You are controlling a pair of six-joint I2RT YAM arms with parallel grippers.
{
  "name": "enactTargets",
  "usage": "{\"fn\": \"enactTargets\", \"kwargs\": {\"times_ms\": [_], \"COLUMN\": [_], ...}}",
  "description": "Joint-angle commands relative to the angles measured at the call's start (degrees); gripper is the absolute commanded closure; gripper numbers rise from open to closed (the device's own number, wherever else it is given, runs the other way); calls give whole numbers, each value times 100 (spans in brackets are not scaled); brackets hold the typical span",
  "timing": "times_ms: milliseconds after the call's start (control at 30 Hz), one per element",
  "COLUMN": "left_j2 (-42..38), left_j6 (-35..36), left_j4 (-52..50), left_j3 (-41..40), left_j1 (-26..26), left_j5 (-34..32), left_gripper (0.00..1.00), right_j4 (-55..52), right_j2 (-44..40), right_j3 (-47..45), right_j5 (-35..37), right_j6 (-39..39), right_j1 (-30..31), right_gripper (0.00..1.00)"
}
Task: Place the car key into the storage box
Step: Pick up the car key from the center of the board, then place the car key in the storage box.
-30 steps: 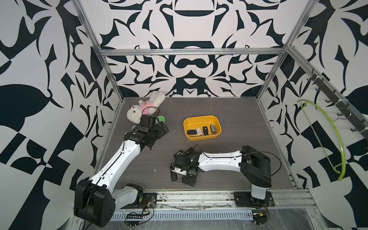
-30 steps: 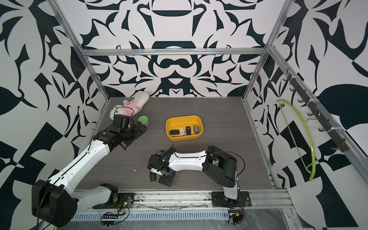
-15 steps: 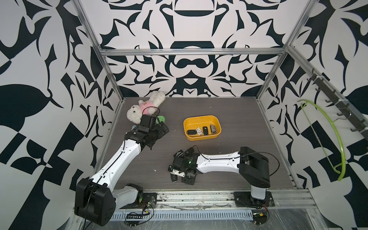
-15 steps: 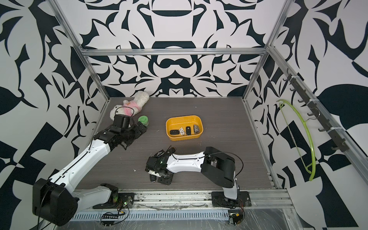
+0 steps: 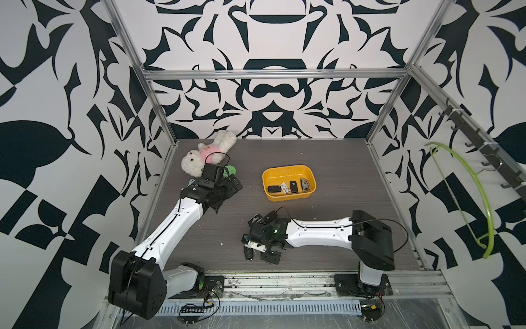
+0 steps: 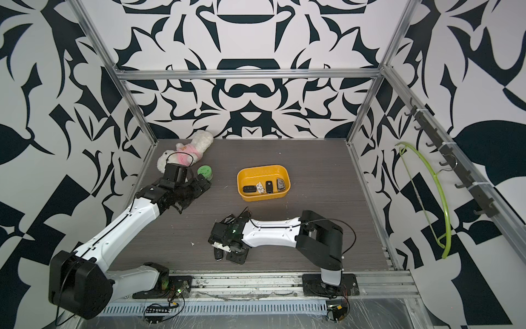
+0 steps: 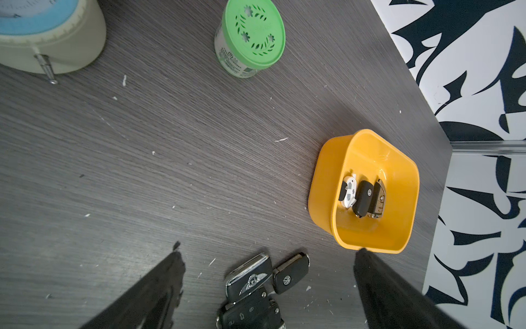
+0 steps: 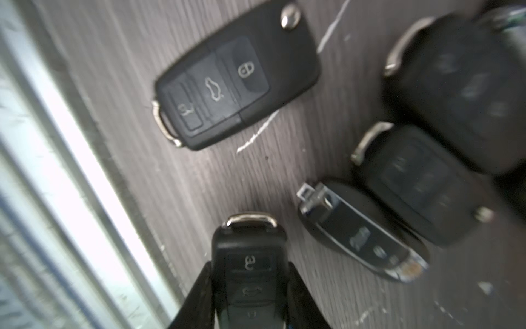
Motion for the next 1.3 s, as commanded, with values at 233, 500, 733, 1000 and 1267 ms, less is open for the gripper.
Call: {"fn": "enactTargets", "kwargs": {"times_ms": [233,500,733,1000,1267], "left_j2": [189,175,177,190,208], "left_j6": [-8,-105,-287,-373,-365], "left_j4": [168,279,524,705,829], "left_j3": [122,-64,-350,-578,-729], "left_j1": [19,26,15,15,17], "left_j5": [107,191,396,578,646], "left_gripper": [1,1,1,1,1], "right_j4": [402,1119,1095,480,126], "right_j2": [-1480,-2033,-1659,-599,617], "right_j3": [-196,-322,331,1564,2687], "right_j5": [486,643,1488,1877,1303], "right_j6": [814,1419,1584,2213,2480], "right_j1": [-118,-1025,-1645,-2370,-3145], "right_gripper": [100,100,100,100,100]}}
